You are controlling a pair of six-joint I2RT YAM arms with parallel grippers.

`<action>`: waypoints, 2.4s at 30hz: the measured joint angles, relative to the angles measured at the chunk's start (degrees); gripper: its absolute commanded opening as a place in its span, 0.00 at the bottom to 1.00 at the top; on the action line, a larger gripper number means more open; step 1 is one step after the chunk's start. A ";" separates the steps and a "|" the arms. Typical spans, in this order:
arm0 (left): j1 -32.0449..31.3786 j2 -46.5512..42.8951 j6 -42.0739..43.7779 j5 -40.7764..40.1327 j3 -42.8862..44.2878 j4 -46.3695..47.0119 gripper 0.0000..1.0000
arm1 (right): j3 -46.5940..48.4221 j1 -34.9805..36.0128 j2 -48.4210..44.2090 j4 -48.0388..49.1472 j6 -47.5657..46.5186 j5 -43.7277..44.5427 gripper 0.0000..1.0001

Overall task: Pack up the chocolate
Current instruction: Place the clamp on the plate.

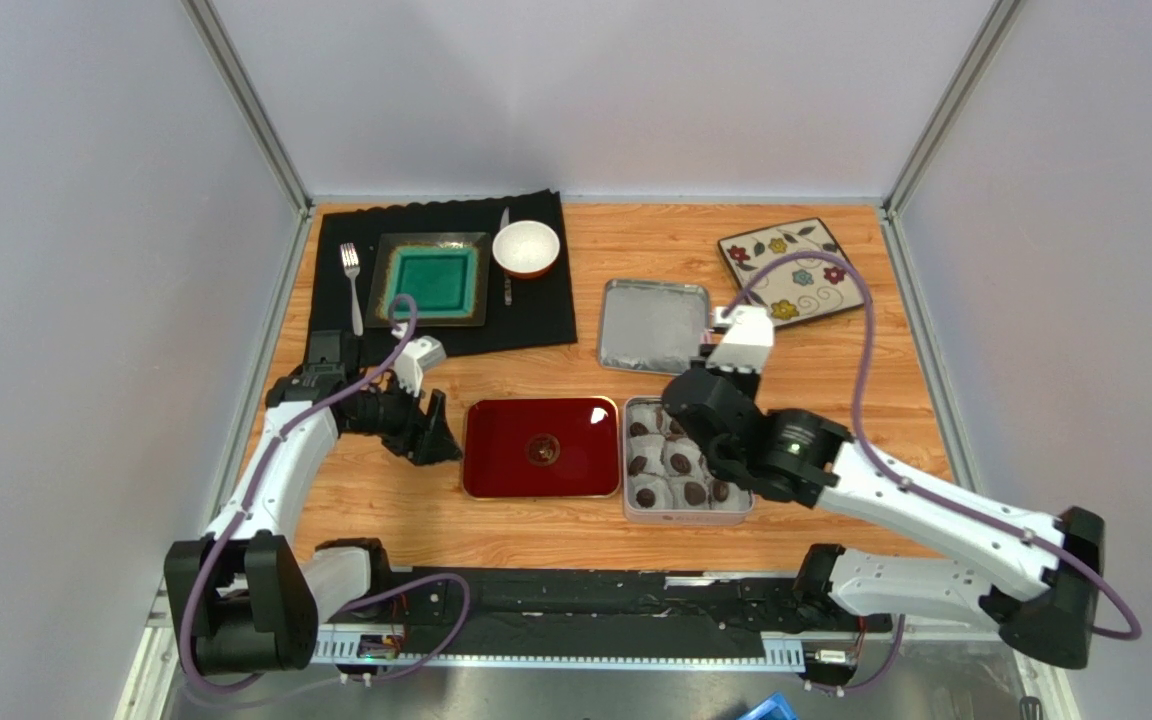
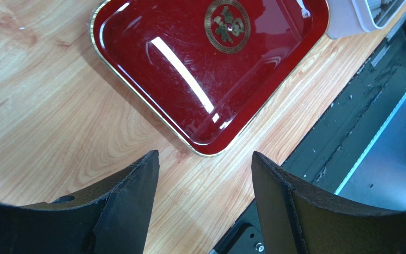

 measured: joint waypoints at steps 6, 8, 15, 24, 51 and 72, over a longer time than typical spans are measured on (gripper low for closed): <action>5.35 2.14 0.07 2.27 3.06 -1.86 0.72 | -2.51 0.00 10.25 27.06 -13.77 -8.50 0.00; 7.37 3.34 0.22 3.87 4.46 -2.93 0.72 | -1.88 -0.02 14.43 33.00 -15.21 -11.43 0.00; 11.47 4.76 1.49 7.39 6.47 -6.21 0.72 | 6.27 0.90 34.10 41.97 -14.95 -23.04 0.00; 12.35 4.31 3.04 8.39 6.71 -9.14 0.72 | 9.68 4.44 44.78 44.52 -14.78 -24.61 0.00; 20.94 3.76 1.81 11.67 11.69 -10.97 0.73 | 21.31 10.84 56.98 47.89 -17.07 -21.88 0.00; 20.94 3.78 3.21 12.59 11.67 -12.52 0.73 | 18.43 11.15 56.94 34.93 -13.11 -25.79 0.91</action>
